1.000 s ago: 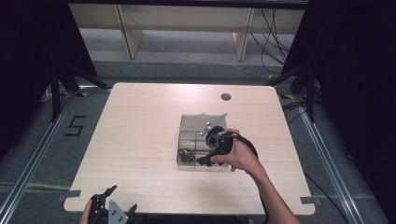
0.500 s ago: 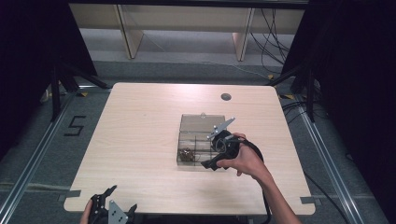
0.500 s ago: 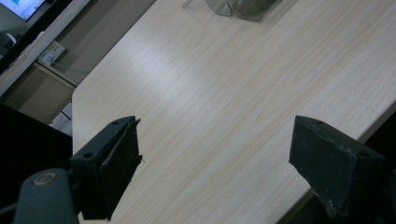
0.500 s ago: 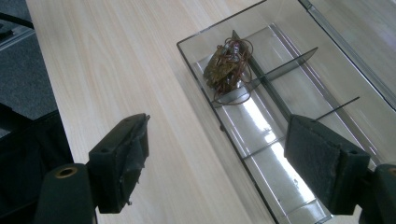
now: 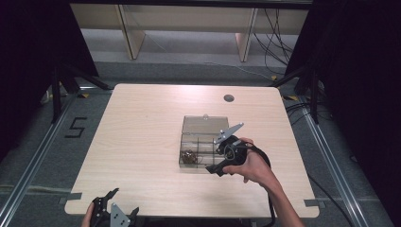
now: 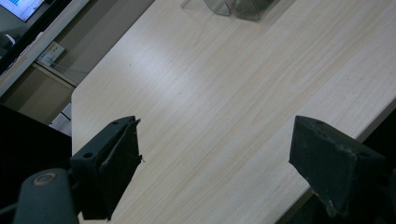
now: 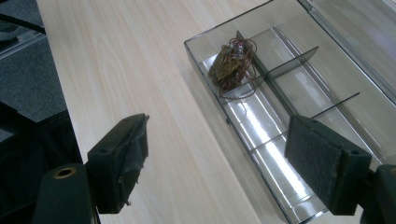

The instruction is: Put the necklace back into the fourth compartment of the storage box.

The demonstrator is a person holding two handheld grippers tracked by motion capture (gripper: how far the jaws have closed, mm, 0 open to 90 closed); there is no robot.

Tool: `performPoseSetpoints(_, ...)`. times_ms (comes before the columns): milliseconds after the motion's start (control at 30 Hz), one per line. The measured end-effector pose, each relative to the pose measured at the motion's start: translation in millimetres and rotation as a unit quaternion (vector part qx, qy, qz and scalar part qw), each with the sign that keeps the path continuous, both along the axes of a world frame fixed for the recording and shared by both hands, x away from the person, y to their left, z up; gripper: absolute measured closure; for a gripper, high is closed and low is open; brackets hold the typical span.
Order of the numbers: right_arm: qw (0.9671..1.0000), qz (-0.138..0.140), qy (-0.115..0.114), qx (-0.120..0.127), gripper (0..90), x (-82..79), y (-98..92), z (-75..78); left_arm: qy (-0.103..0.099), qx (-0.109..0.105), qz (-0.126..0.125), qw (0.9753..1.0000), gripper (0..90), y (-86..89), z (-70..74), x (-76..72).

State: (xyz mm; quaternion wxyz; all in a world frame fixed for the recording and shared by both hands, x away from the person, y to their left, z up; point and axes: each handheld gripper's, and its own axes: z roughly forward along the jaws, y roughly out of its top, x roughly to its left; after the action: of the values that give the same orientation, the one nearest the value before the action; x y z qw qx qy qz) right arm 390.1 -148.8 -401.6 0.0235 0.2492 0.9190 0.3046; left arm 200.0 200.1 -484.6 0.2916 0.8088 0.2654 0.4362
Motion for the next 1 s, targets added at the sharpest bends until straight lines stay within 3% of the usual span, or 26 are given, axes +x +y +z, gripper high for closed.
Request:
performPoseSetpoints(67,1.0000,-0.002,-0.004,-0.001,22.4,-0.9,-1.4,-1.0,0.005,-0.017,0.001,0.9998,15.5,-0.5,-0.2,0.1)
performPoseSetpoints(100,1.0000,-0.005,-0.001,-0.002,22.3,-1.1,-2.8,-1.3,-0.001,-0.019,0.001,0.9998,15.6,-0.7,-1.0,0.7)
performPoseSetpoints(133,1.0000,0.003,-0.007,0.000,22.3,0.0,-3.9,-1.5,0.007,-0.021,-0.003,0.9997,15.5,-0.6,-1.0,0.9)
performPoseSetpoints(233,1.0000,-0.009,0.001,-0.002,22.2,-2.6,-6.6,-0.8,0.007,-0.003,-0.004,1.0000,15.5,0.2,0.3,1.0)
performPoseSetpoints(267,0.9999,-0.010,-0.004,-0.001,22.0,-3.1,-7.2,-0.7,0.007,-0.005,-0.005,1.0000,15.6,-0.3,0.0,0.8)
performPoseSetpoints(333,0.9997,-0.023,0.008,-0.001,21.9,-6.6,-8.7,1.9,0.011,-0.010,-0.003,0.9999,15.5,-0.3,0.5,-0.5)
performPoseSetpoints(367,0.9999,-0.011,-0.005,0.003,21.8,-5.3,-9.9,1.7,0.011,-0.011,-0.002,0.9999,15.5,-0.1,0.3,-0.1)
performPoseSetpoints(400,0.9999,-0.014,-0.001,0.007,21.8,-6.3,-9.5,1.5,-0.001,-0.018,0.002,0.9998,15.5,-0.7,-1.9,0.3)
performPoseSetpoints(467,0.9998,-0.012,-0.007,0.014,21.2,-5.1,-10.0,0.0,-0.001,-0.009,0.000,1.0000,15.5,0.3,-1.2,0.8)
performPoseSetpoints(533,0.9999,-0.008,-0.008,0.010,21.1,-4.7,-11.7,1.3,0.008,-0.025,-0.003,0.9997,15.5,-0.2,-1.8,0.7)
performPoseSetpoints(567,0.9998,-0.017,0.004,0.012,21.1,-6.8,-11.4,1.1,0.004,-0.016,-0.002,0.9999,15.5,0.5,-0.9,1.0)
performPoseSetpoints(600,0.9998,-0.018,0.002,0.009,21.1,-6.9,-12.2,0.6,0.008,-0.024,0.000,0.9997,15.5,0.0,-2.4,0.7)
performPoseSetpoints(700,0.9998,-0.009,-0.002,0.018,21.1,-7.4,-13.2,-1.4,0.006,-0.023,0.002,0.9997,15.5,1.0,-2.2,0.5)
performPoseSetpoints(767,0.9996,-0.019,0.003,0.019,20.7,-10.7,-14.6,-0.9,0.005,-0.018,0.001,0.9998,15.5,1.6,-1.5,1.3)
performPoseSetpoints(800,0.9997,-0.009,-0.001,0.023,20.9,-10.7,-15.3,-1.7,-0.002,-0.014,0.005,0.9999,15.5,1.2,-1.6,1.8)
performPoseSetpoints(833,0.9996,-0.012,-0.005,0.023,20.4,-11.1,-16.9,-1.6,0.012,-0.017,0.001,0.9998,15.5,1.1,-0.9,1.0)
performPoseSetpoints(867,0.9996,-0.016,-0.004,0.025,20.1,-13.0,-17.6,-1.4,0.001,-0.014,0.001,0.9999,15.5,0.5,-1.3,1.3)
performPoseSetpoints(900,0.9995,-0.015,-0.010,0.027,20.5,-13.7,-18.9,-1.8,0.009,-0.019,-0.004,0.9998,15.5,0.2,-0.9,0.7)
performPoseSetpoints(967,0.9994,-0.019,-0.004,0.030,20.4,-17.8,-20.9,-2.6,0.005,-0.021,-0.005,0.9997,15.5,0.0,-1.5,0.4)
performPoseSetpoints(1000,0.9993,-0.025,-0.009,0.027,20.5,-18.6,-21.7,-3.3,0.013,-0.007,-0.004,0.9999,15.5,1.6,0.7,0.1)
